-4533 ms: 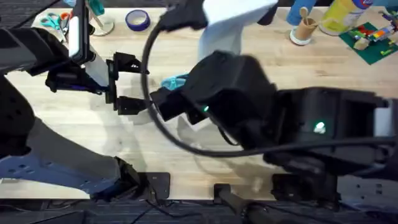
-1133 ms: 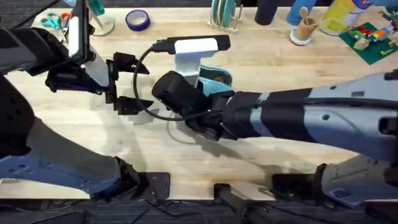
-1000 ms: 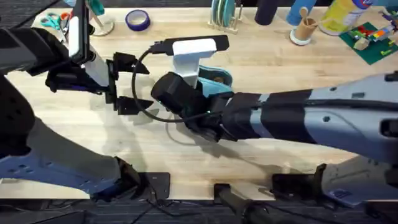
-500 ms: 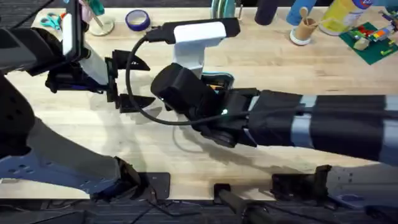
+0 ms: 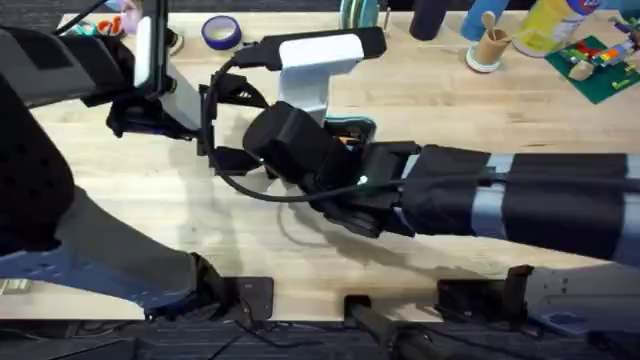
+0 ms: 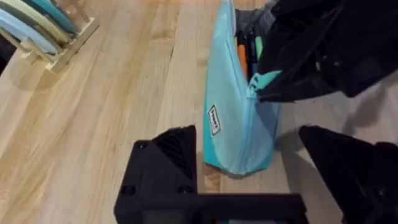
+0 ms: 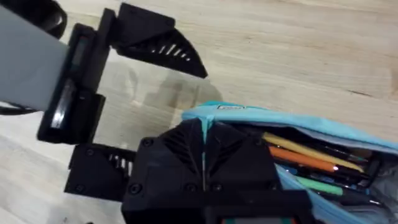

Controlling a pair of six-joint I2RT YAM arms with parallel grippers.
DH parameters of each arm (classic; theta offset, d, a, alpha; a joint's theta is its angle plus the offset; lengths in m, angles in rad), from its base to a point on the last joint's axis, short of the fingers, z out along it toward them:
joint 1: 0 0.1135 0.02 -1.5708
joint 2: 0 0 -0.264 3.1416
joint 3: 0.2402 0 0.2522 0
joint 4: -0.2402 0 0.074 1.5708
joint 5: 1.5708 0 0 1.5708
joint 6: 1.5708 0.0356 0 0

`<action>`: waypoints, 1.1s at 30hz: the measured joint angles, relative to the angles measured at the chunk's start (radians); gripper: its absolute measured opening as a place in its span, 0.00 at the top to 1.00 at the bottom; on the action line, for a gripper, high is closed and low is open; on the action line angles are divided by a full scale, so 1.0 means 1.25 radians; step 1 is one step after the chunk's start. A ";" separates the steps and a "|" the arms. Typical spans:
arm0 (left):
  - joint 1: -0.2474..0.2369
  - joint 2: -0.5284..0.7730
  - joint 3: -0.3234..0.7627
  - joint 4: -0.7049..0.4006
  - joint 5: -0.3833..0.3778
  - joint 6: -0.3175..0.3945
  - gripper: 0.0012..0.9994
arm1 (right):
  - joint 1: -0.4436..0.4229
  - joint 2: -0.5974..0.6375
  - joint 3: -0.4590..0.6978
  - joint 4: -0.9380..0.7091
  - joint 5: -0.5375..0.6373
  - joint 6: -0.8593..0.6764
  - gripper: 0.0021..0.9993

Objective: Unzip the bag, pick up the pens from the table one at a time and place them inside, then zip the bag closed.

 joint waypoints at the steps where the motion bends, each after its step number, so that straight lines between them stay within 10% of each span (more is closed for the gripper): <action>1: -0.004 0.000 0.000 0.011 -0.002 -0.008 0.01 | 0.000 0.000 0.000 0.000 0.000 0.000 0.97; 20: -0.037 0.000 0.000 0.063 -0.016 -0.125 0.02 | 0.000 0.000 0.000 0.000 0.000 0.000 0.97; 22: -0.049 0.000 0.000 0.062 -0.021 -0.128 0.13 | 0.000 0.000 0.000 0.000 0.000 0.000 0.97; 28: -0.067 0.000 0.000 0.067 -0.044 -0.130 0.92 | 0.000 0.000 0.000 0.000 0.000 0.000 0.97; 33: -0.070 0.000 0.000 0.071 -0.051 -0.132 0.95 | -0.022 -0.013 0.000 -0.047 -0.011 -0.036 0.97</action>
